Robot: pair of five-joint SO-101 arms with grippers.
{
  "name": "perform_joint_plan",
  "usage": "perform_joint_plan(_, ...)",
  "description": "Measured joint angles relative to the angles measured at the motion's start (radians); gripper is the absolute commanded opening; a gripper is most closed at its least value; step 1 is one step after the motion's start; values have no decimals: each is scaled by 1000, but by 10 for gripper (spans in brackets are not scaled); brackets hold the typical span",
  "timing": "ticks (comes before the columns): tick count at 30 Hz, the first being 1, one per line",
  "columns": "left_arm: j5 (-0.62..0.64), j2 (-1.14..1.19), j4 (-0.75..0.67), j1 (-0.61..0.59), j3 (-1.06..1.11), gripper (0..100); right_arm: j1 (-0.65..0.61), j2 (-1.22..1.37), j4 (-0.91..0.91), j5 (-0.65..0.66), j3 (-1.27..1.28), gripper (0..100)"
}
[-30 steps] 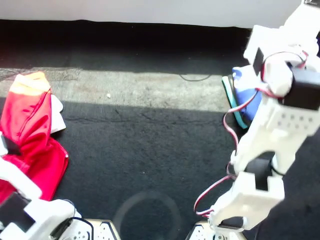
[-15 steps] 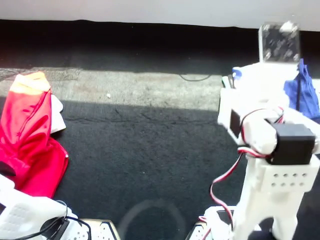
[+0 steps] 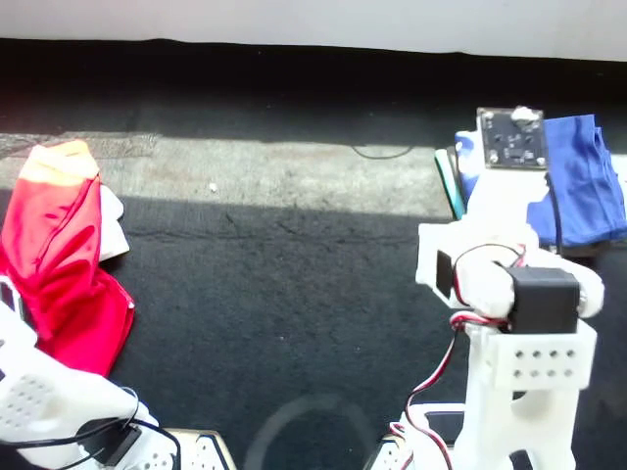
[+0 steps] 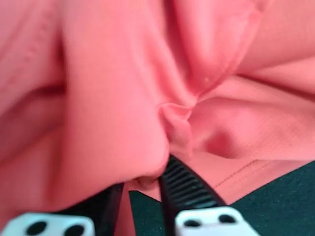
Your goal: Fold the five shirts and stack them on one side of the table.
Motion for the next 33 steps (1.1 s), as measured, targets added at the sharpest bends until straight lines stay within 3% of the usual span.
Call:
perform_joint_plan(6, 52, -49, 60, 112, 0, 9, 0, 0, -48, 0, 138, 166)
perform_joint_plan(11, 118, -233, 141, 296, 0, 9, 0, 0, -160, 0, 265, 166)
perform_joint_plan(20, 278, -620, 218, 786, 0, 9, 0, 0, -259, 0, 408, 166)
perform_joint_plan(29, 390, -712, 143, 1295, 2, 14, 144, 0, -287, 0, 423, 166)
perform_joint_plan(33, 431, -678, 71, 1462, 2, 139, 189, 0, -287, 0, 423, 166)
